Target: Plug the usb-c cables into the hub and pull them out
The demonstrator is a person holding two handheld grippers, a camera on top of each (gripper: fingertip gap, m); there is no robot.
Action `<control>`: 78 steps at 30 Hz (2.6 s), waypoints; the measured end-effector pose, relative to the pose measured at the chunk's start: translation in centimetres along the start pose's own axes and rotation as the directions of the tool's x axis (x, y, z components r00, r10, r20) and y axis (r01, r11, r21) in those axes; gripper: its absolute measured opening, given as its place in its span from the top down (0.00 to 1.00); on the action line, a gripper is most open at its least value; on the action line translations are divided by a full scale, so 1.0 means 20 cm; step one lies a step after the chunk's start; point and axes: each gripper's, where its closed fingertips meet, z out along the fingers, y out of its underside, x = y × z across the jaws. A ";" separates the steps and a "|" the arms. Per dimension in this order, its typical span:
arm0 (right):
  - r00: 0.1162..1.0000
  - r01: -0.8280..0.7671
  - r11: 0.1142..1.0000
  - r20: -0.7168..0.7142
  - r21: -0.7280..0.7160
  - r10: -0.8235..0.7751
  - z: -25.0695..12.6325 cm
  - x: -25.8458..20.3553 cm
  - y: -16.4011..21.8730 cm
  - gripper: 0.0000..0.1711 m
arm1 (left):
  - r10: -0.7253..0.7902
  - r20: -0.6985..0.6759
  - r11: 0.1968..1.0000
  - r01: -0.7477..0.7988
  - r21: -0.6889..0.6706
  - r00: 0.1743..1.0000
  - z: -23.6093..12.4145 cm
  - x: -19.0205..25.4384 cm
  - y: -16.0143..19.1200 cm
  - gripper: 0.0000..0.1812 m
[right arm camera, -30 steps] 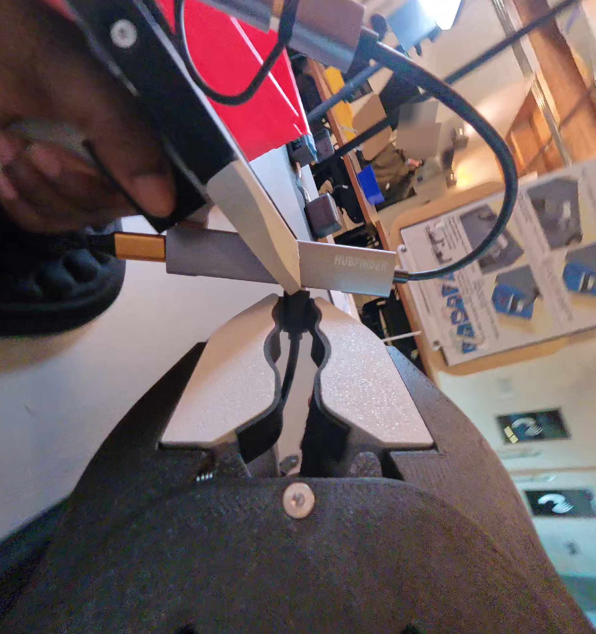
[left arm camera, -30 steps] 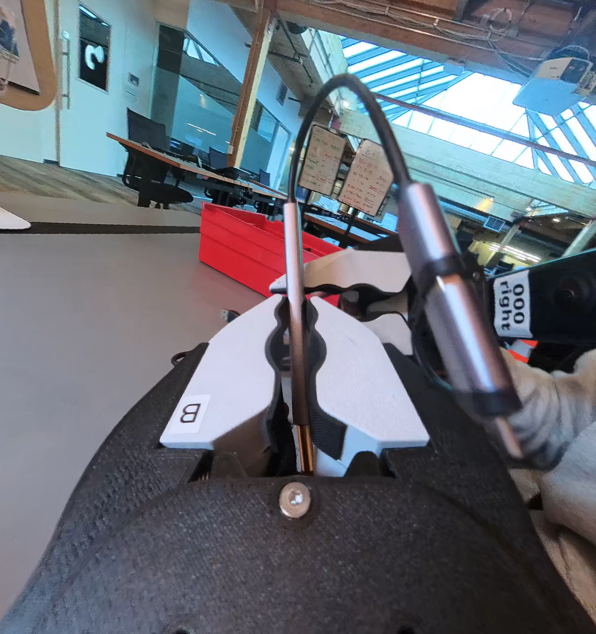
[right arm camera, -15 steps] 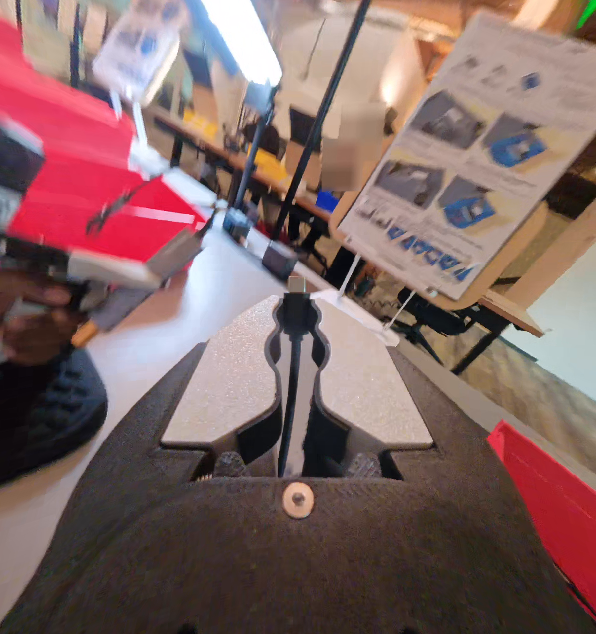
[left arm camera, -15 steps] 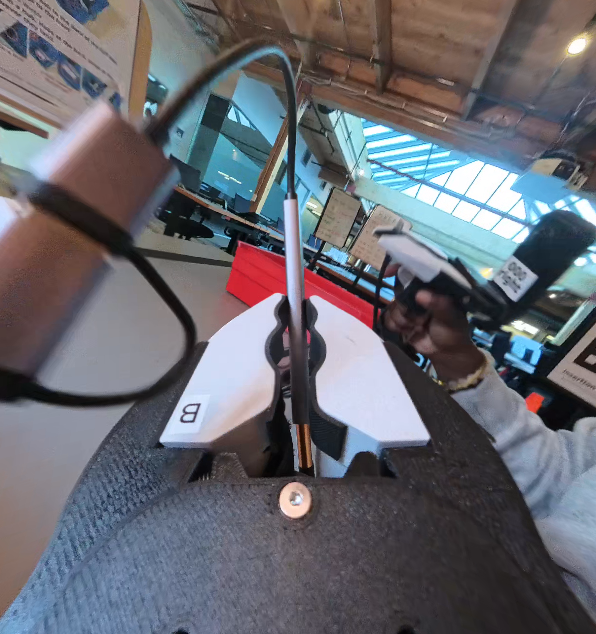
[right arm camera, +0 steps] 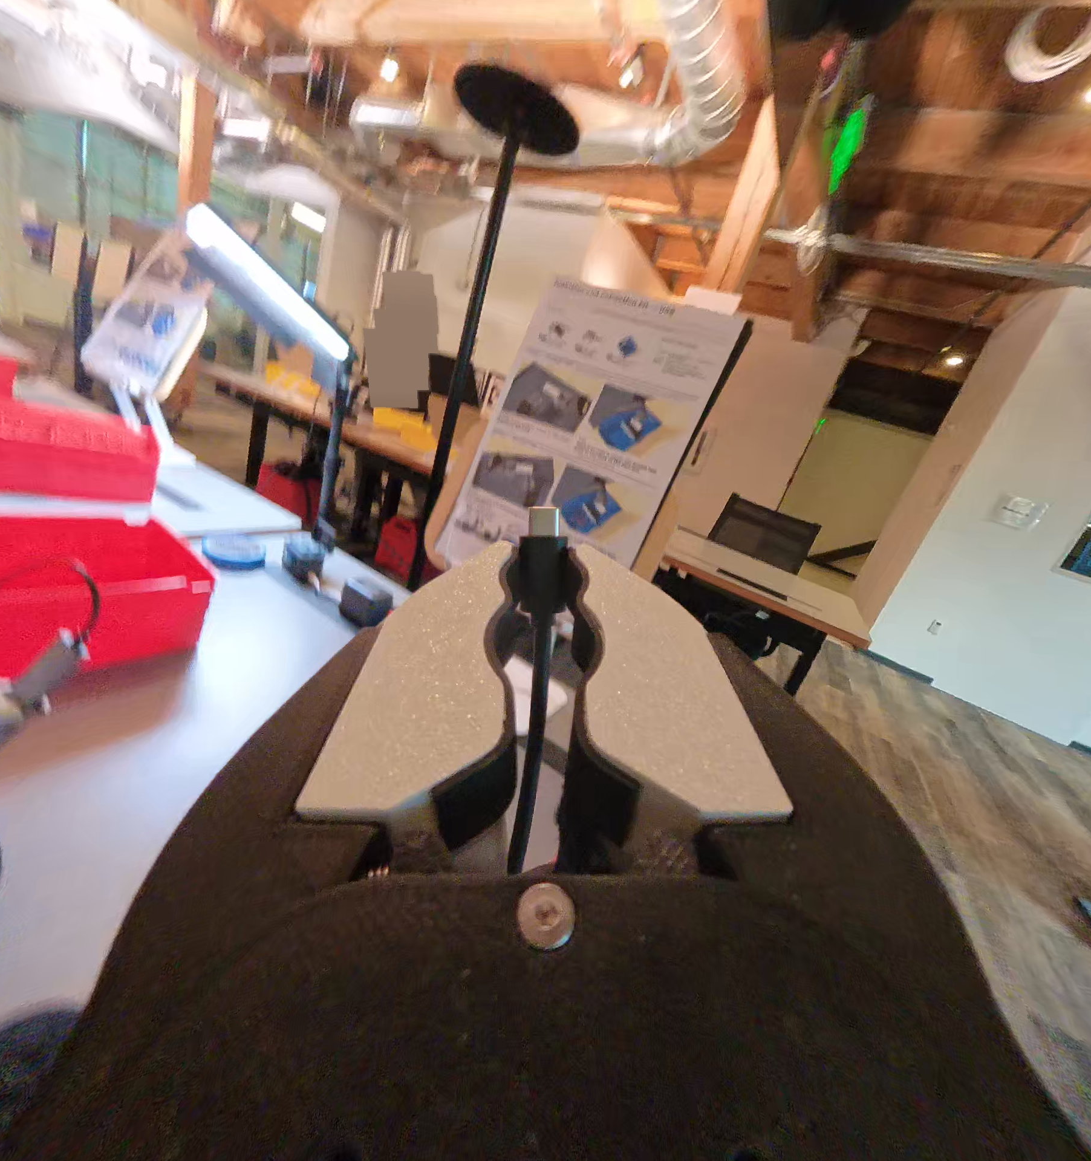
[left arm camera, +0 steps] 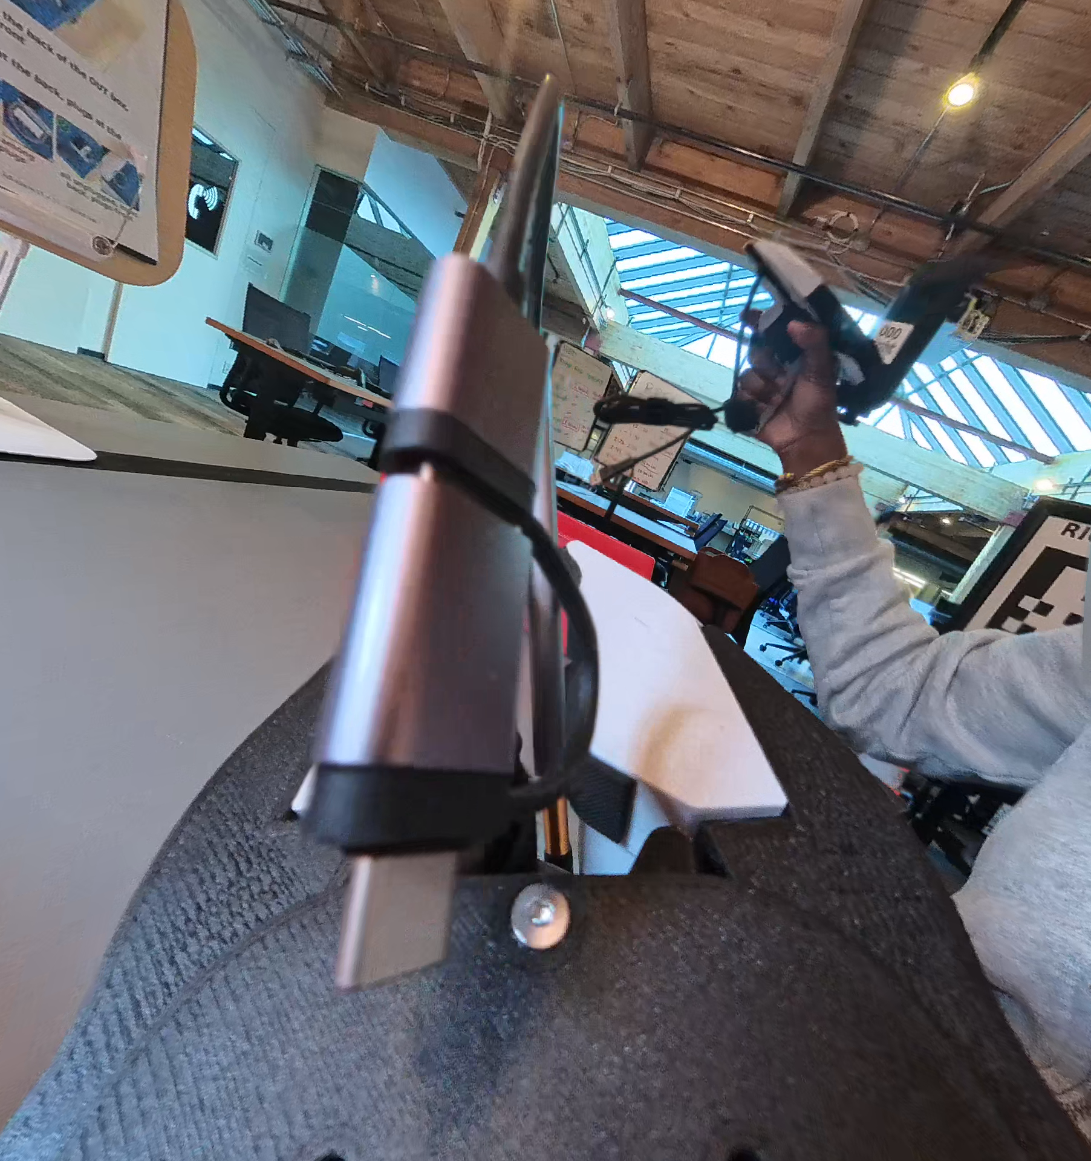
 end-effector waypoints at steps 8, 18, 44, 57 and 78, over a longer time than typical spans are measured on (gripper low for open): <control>0.981 0.038 0.981 0.194 -0.188 0.000 -0.05 0.20 0.47 0.92 | -0.023 -0.003 1.000 0.023 -0.003 1.000 0.00 -0.01 0.00 0.95; 0.912 0.191 0.707 0.390 -0.681 0.130 -0.31 0.02 1.31 0.92 | -0.033 -0.007 0.999 0.033 -0.004 0.999 0.00 -0.01 0.00 0.96; 0.979 0.197 0.338 0.204 -0.920 -0.015 -0.54 0.13 1.29 0.63 | -0.042 -0.015 0.999 0.042 0.005 0.999 0.00 -0.01 0.00 0.96; 0.964 0.260 0.235 0.265 -0.937 -0.012 -0.59 -0.06 1.64 0.83 | -0.051 -0.015 0.999 0.051 0.009 0.999 0.00 -0.01 0.00 0.96; 0.994 -0.088 0.567 -0.112 -0.819 -0.008 -0.56 0.24 1.27 0.81 | -0.061 -0.017 0.998 0.061 0.019 0.998 0.00 -0.01 -0.01 0.96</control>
